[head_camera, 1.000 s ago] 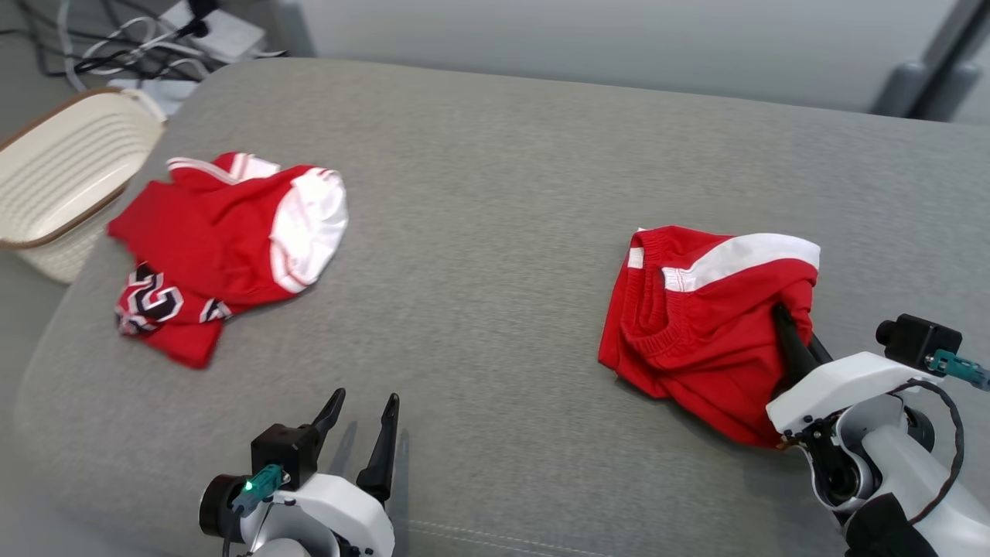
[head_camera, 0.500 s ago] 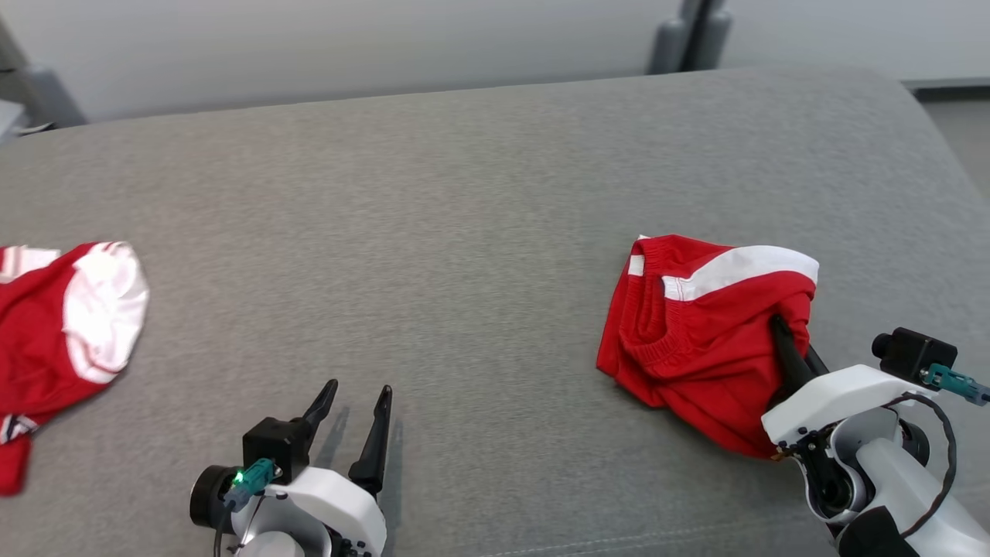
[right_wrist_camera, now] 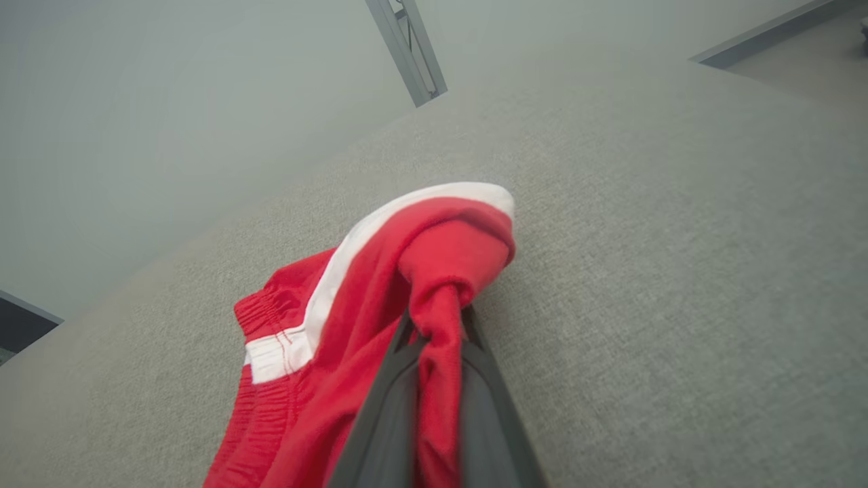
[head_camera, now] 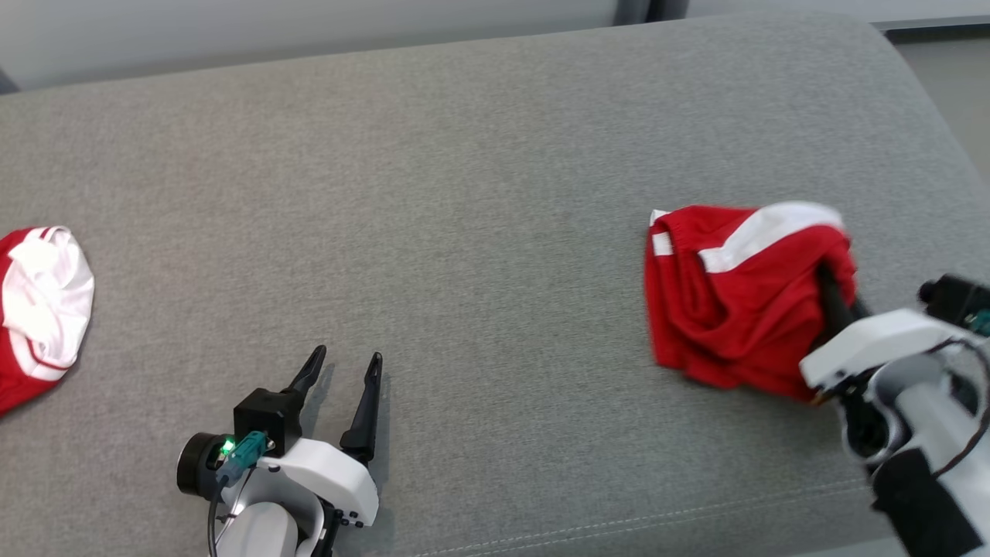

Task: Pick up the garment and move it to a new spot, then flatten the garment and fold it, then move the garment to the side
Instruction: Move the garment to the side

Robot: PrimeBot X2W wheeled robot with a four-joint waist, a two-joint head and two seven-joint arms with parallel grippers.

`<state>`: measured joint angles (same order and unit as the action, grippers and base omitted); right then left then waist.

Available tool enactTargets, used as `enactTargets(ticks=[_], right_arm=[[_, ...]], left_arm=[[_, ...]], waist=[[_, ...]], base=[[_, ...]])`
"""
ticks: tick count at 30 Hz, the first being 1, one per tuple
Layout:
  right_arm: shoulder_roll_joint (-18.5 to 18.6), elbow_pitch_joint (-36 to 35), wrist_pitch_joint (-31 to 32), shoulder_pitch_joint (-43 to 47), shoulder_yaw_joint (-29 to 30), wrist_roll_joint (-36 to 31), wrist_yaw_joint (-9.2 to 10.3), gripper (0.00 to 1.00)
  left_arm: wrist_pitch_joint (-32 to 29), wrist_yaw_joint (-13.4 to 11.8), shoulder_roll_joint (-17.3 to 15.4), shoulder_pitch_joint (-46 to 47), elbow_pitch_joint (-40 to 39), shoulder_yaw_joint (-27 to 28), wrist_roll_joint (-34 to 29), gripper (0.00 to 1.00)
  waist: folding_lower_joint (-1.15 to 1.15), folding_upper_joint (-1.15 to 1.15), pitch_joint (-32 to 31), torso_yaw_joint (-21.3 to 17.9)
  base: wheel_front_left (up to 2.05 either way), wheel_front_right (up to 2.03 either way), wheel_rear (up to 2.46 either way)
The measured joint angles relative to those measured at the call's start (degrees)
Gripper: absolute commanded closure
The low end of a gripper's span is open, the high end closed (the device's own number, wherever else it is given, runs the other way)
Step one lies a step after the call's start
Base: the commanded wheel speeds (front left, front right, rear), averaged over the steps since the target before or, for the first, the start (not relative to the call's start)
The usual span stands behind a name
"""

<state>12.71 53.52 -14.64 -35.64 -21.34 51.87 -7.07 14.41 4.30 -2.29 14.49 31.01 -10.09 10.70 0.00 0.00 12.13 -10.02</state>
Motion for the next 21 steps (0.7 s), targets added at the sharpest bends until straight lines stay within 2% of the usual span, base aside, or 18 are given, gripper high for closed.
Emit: enactTargets(ticks=[12, 19, 20, 21], right_arm=[[9.9, 13.3, 0.0, -12.3, 8.7, -7.9, 0.00, 1.00], [12.6, 16.0, 0.0, -15.3, 13.3, -12.7, -0.01, 1.00], [13.2, 16.2, 0.0, -15.6, 14.4, -14.0, -0.01, 0.53], [13.7, 16.4, 0.0, -15.8, 15.7, -15.3, -0.01, 0.00]], left_arm=[[0.0, 0.7, 0.0, 1.2, -0.7, 0.5, -1.6, 0.00], [0.0, 0.7, 0.0, 1.2, -0.7, 1.0, -2.2, 0.00], [0.0, 0.8, 0.0, 1.2, -0.7, 1.0, -2.3, 0.00], [0.0, 0.8, 0.1, 1.2, -0.7, 1.1, -2.4, 0.00]], waist=[[0.00, 0.00, 3.4, 7.1], [0.00, 0.00, 4.8, 9.5], [0.00, 0.00, 4.9, 9.7], [0.00, 0.00, 5.0, 9.9]], base=[[0.00, 0.00, 0.00], [0.00, 0.00, 0.00], [0.00, 0.00, 0.00], [0.00, 0.00, 0.00]])
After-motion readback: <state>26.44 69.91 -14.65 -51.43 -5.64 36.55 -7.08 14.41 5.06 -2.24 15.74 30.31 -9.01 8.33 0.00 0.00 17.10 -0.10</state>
